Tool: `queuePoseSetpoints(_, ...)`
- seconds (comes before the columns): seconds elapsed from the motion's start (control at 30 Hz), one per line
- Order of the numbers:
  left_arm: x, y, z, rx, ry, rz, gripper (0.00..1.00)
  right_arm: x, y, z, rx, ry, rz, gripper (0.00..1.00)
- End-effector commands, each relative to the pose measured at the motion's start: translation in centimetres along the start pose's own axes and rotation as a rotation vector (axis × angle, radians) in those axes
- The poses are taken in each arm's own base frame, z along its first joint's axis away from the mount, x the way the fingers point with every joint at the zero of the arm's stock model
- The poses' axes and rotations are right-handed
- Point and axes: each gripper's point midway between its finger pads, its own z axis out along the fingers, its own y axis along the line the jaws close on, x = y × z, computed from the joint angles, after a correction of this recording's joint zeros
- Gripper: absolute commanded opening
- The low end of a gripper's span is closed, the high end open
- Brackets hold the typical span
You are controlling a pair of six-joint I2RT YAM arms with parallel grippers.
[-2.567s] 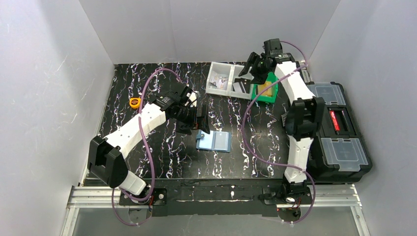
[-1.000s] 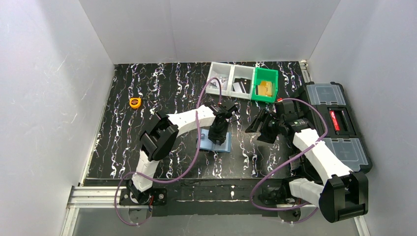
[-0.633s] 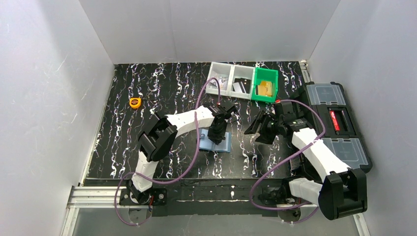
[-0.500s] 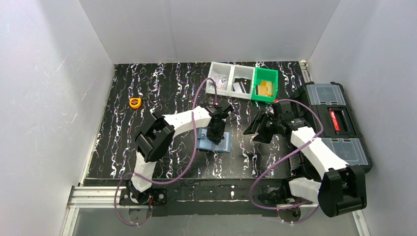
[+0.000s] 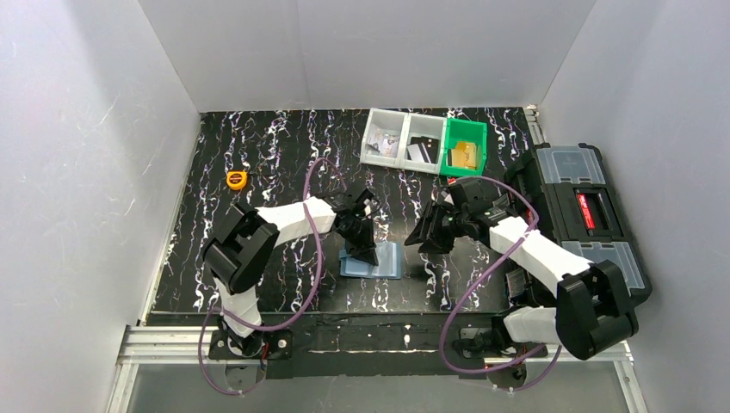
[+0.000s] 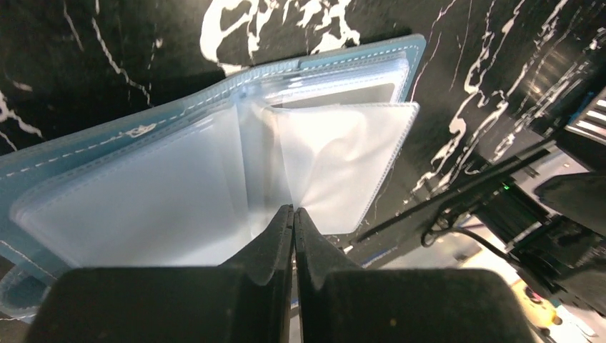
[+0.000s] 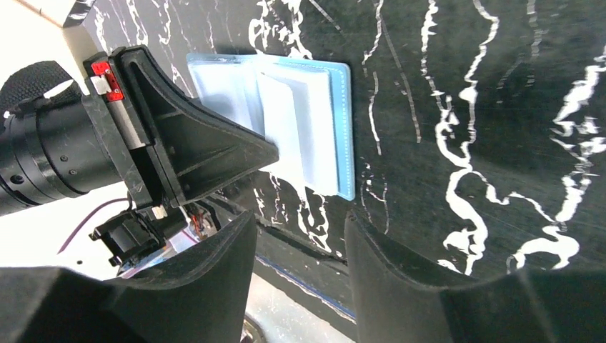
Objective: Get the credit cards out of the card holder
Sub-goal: Remove the credit card from the card holder.
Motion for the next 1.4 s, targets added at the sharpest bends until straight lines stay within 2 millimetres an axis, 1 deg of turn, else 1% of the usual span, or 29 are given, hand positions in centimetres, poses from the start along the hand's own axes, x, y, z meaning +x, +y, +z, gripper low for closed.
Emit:
queuePoseSetpoints(0.0,0.2,-2.0,-2.0,0.164,-0.001,-0.049,0.00,0.7,2.4,1.0,-0.060,0.025,-0.032,0.55)
queuePoseSetpoints(0.1,0.4,-1.6,-2.0,0.196,0.002,-0.074,0.00,1.5,2.7,2.1,-0.069,0.054,-0.032,0.52)
queuePoseSetpoints(0.17,0.3,-1.8,-2.1,0.228,0.002,-0.087,0.00,1.9,2.9,2.7,-0.066,0.074,-0.031,0.49)
queuePoseSetpoints(0.37,0.3,-1.7,-2.2,0.257,0.011,-0.103,0.00,2.4,2.9,4.4,-0.058,0.114,-0.035,0.42)
queuePoseSetpoints(0.6,0.2,-1.7,-2.4,0.263,0.011,-0.100,0.00,2.5,3.1,6.0,-0.044,0.141,-0.046,0.37)
queuePoseSetpoints(0.8,0.3,-1.5,-2.4,0.262,0.015,-0.096,0.00,2.3,3.2,6.9,-0.033,0.145,-0.047,0.33)
queuePoseSetpoints(0.9,0.3,-1.5,-2.4,0.259,0.017,-0.092,0.00,2.2,2.9,7.3,-0.025,0.150,-0.042,0.26)
queuePoseSetpoints(1.03,0.3,-1.3,-2.7,0.239,0.016,-0.076,0.00,2.2,2.7,7.3,-0.013,0.143,-0.043,0.05)
queuePoseSetpoints(1.07,0.3,-1.3,-2.8,0.232,0.015,-0.070,0.08,2.1,2.7,7.2,-0.010,0.139,-0.047,0.01)
queuePoseSetpoints(1.13,0.2,-1.1,-3.2,0.214,-0.001,-0.055,0.28,2.1,2.6,7.0,-0.003,0.134,-0.056,0.01)
queuePoseSetpoints(1.2,0.2,-0.9,-3.8,0.196,-0.016,-0.041,0.45,2.1,2.5,6.7,-0.002,0.131,-0.067,0.01)
queuePoseSetpoints(1.27,0.1,-0.8,-4.5,0.181,-0.035,-0.025,0.50,2.2,2.5,6.4,0.002,0.128,-0.077,0.01)
queuePoseSetpoints(1.37,0.1,-0.3,-5.8,0.140,-0.067,0.002,0.51,2.3,2.5,5.7,0.003,0.125,-0.102,0.01)
